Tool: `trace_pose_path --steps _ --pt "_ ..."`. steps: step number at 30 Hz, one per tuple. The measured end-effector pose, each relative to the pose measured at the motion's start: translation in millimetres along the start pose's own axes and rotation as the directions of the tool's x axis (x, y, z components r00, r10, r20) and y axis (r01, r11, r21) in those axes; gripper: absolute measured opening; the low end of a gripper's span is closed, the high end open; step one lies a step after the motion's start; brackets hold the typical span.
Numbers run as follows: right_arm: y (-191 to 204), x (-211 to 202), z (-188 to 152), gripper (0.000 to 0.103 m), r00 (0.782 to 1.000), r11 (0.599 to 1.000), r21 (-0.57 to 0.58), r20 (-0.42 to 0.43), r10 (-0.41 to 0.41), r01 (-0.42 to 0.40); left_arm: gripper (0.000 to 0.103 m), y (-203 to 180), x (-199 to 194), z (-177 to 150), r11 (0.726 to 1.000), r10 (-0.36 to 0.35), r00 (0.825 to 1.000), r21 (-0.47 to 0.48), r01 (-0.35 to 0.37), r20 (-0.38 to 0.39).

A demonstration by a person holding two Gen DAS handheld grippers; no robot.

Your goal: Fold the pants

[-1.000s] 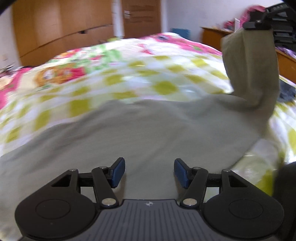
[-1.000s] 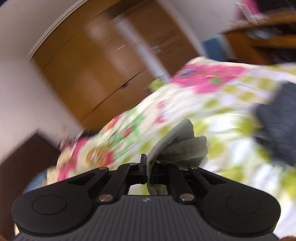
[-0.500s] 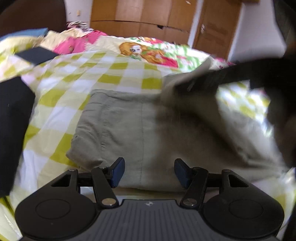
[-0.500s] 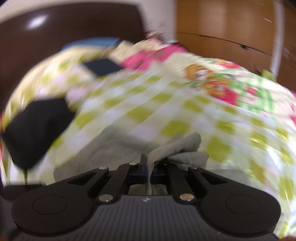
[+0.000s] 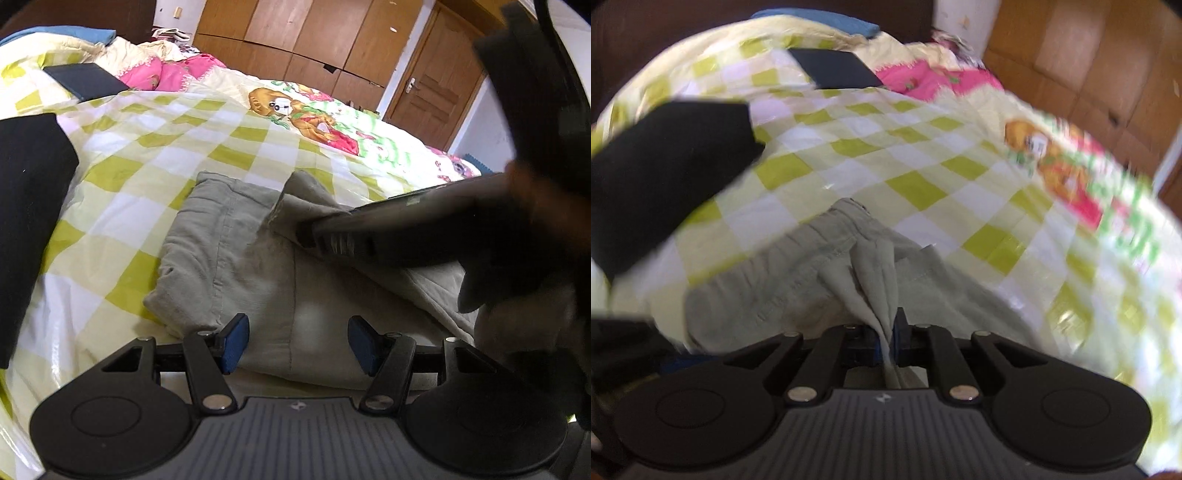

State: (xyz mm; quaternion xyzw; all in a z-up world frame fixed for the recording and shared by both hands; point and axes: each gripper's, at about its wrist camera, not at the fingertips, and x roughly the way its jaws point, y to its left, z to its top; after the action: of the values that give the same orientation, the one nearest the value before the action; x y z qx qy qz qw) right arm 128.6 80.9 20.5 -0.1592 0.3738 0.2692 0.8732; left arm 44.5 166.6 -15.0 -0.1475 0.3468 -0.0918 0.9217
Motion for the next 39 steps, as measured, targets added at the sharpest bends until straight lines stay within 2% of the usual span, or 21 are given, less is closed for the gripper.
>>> trace_pose_path --steps 4,7,9,15,18,19,22,24,26,28,30,34,36,39 --pt "13.5 -16.4 17.0 0.007 0.997 1.0 -0.012 0.078 0.019 -0.018 0.072 2.7 -4.1 0.1 1.0 0.006 1.0 -0.017 -0.006 0.007" --pt "32.6 -20.1 22.1 0.007 0.993 0.996 -0.08 0.108 0.042 -0.033 0.072 1.2 -10.6 -1.3 1.0 0.021 1.0 -0.007 -0.021 0.016" --pt "39.5 -21.5 22.9 0.007 0.99 0.995 -0.082 0.126 0.069 -0.058 0.072 -1.4 -13.1 -2.9 0.999 0.041 0.999 0.012 -0.041 0.017" --pt "47.3 -0.1 18.4 0.008 0.987 0.984 -0.111 0.067 0.144 -0.136 0.072 -0.9 -17.8 -5.0 0.997 0.063 0.998 0.036 -0.062 -0.016" --pt "50.8 6.3 15.8 0.016 0.984 0.977 -0.121 0.023 0.178 -0.174 0.072 2.4 -26.3 -6.7 0.997 0.065 0.998 0.033 -0.064 -0.025" --pt "50.4 6.0 14.8 0.025 0.979 0.973 -0.111 0.01 0.205 -0.203 0.072 2.6 -29.5 -7.4 0.997 0.067 0.997 0.035 -0.066 -0.028" --pt "49.1 -5.6 9.4 0.042 0.957 0.953 -0.107 0.023 0.288 -0.284 0.072 3.1 -40.0 -11.4 0.994 0.097 0.995 0.053 -0.095 -0.033" --pt "44.6 -17.3 6.3 0.049 0.945 0.944 -0.091 0.047 0.323 -0.318 0.072 3.1 -49.2 -15.1 0.991 0.111 0.993 0.077 -0.108 -0.033" --pt "33.7 -28.7 3.1 0.049 0.942 0.944 -0.049 0.069 0.33 -0.327 0.072 3.0 -58.7 -16.3 0.986 0.138 0.99 0.095 -0.135 -0.032" --pt "17.5 -41.6 -2.1 0.049 0.946 0.95 -0.007 0.087 0.312 -0.312 0.072 2.0 -68.8 -11.1 0.984 0.152 0.988 0.092 -0.151 -0.004" --pt "-4.8 -56.9 -12.3 0.049 0.96 0.963 0.047 0.098 0.261 -0.266 0.072 1.2 -75.9 -0.8 0.985 0.144 0.989 0.088 -0.148 0.044" --pt "-63.1 -87.7 -48.9 0.052 0.994 0.978 0.194 0.08 0.068 -0.082 0.075 -14.2 -63.7 22.0 0.981 0.11 0.986 0.144 -0.127 0.124" --pt "-98.1 -100.2 -73.7 0.053 0.999 0.951 0.31 0.044 -0.021 0.007 0.075 -24.9 -44.3 27.7 0.971 0.1 0.984 0.2 -0.13 0.15" --pt "-146.0 -113.3 -117.3 0.053 0.99 0.867 0.48 -0.016 -0.142 0.133 0.075 -31.6 -10.2 30.6 0.961 0.097 0.987 0.247 -0.127 0.131"
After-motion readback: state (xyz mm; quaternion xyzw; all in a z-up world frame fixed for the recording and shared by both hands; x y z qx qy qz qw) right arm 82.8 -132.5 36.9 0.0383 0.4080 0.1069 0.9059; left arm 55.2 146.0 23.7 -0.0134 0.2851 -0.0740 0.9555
